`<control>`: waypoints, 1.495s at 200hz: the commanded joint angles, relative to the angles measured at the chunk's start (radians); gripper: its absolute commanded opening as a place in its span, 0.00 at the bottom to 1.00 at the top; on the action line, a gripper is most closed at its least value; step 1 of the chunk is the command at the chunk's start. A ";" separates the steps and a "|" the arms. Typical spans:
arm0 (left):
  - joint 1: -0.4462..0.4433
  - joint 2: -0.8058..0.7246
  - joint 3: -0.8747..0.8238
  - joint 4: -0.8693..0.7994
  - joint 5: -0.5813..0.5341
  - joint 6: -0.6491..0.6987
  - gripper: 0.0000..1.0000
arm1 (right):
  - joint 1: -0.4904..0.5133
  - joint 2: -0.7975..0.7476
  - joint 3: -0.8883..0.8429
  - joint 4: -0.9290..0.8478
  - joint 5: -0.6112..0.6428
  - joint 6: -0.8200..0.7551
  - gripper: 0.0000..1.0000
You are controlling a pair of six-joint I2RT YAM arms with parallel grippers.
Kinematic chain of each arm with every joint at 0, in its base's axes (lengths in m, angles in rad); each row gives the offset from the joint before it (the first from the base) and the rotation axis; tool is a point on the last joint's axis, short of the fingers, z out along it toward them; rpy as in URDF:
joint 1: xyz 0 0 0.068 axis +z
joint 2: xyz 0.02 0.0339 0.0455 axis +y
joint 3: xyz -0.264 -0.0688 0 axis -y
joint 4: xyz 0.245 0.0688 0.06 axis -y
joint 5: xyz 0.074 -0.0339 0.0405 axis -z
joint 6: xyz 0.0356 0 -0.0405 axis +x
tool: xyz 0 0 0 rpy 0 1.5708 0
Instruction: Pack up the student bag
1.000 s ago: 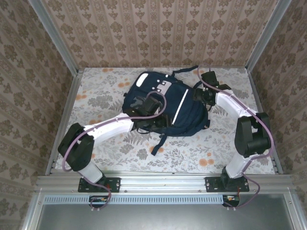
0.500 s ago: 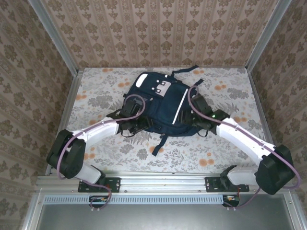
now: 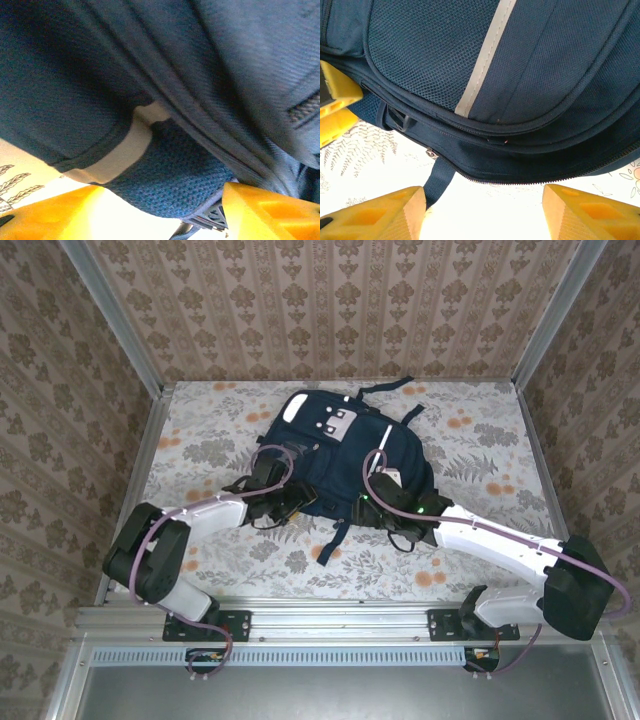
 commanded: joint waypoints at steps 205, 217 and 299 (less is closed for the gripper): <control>-0.143 -0.050 0.119 -0.103 -0.143 -0.104 0.00 | 0.190 0.185 0.052 0.072 0.094 0.149 0.51; -0.147 -0.049 0.114 -0.092 -0.133 -0.105 0.00 | 0.208 0.219 0.054 0.087 0.118 0.173 0.46; -0.147 -0.064 0.098 -0.104 -0.096 -0.078 0.00 | 0.245 0.424 0.124 0.098 0.289 0.299 0.33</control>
